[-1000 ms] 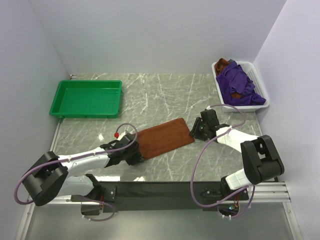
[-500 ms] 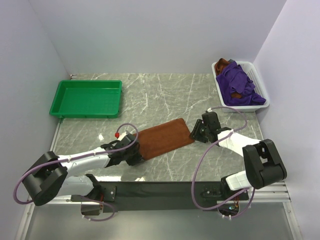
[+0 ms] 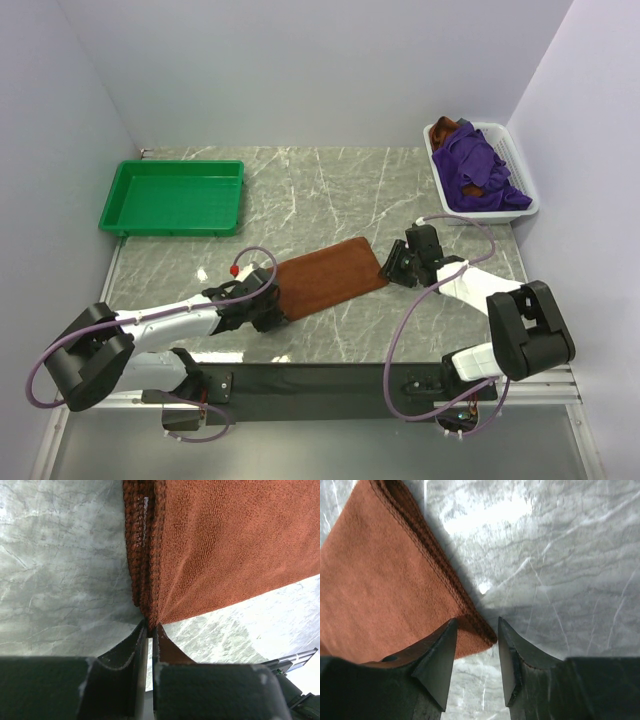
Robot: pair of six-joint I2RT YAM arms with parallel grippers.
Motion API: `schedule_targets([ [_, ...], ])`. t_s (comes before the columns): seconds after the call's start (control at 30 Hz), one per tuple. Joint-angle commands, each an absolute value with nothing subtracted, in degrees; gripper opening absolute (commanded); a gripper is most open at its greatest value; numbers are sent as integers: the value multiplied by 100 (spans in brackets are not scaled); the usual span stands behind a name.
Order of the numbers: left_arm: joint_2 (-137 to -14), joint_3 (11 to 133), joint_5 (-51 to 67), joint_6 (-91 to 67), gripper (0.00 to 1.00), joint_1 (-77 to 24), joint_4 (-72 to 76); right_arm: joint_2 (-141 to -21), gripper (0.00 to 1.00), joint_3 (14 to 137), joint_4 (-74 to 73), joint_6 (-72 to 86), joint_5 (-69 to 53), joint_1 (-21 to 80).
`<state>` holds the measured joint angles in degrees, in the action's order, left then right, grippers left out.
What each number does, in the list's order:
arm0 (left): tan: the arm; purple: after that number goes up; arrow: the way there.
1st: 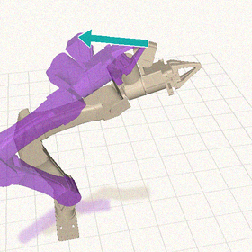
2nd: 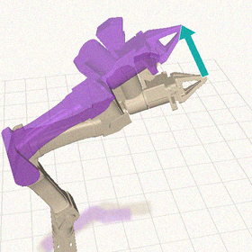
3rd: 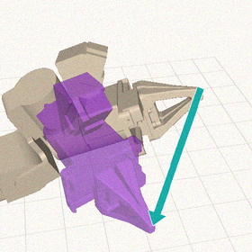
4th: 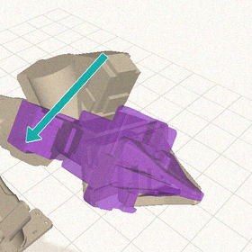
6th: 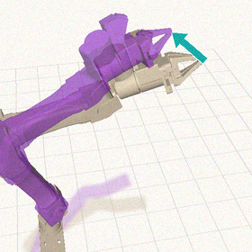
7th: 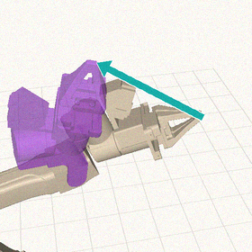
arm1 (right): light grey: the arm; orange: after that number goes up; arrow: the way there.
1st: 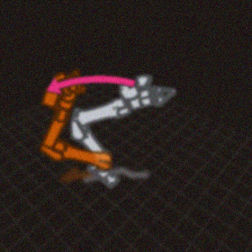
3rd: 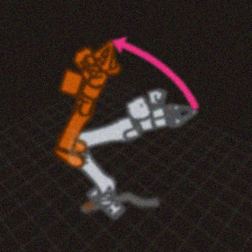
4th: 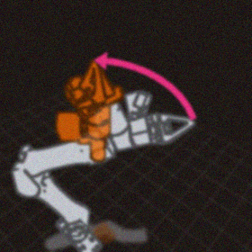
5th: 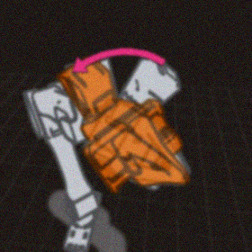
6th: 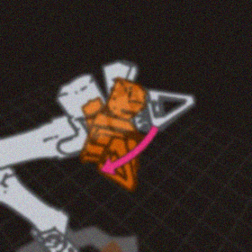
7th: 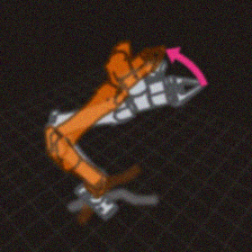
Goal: Fold and stack the towels
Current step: Fold the towel
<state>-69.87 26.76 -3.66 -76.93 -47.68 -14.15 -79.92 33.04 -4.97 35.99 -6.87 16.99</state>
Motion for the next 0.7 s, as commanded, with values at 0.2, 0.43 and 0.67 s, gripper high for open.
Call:
schedule_targets([
  [0.2,-6864,2865,-448,-7567,10,-4816,-1450,-7928,48,3155,-1239,3516,-685,1714],
  [0.43,-6794,2821,-457,-7602,9,-4816,-1450,-8042,46,3173,-1178,3568,-870,1810],
  [0.67,-6785,2892,-492,-7585,8,-4808,-1512,-7981,30,3190,-1195,3577,-914,1828],
])
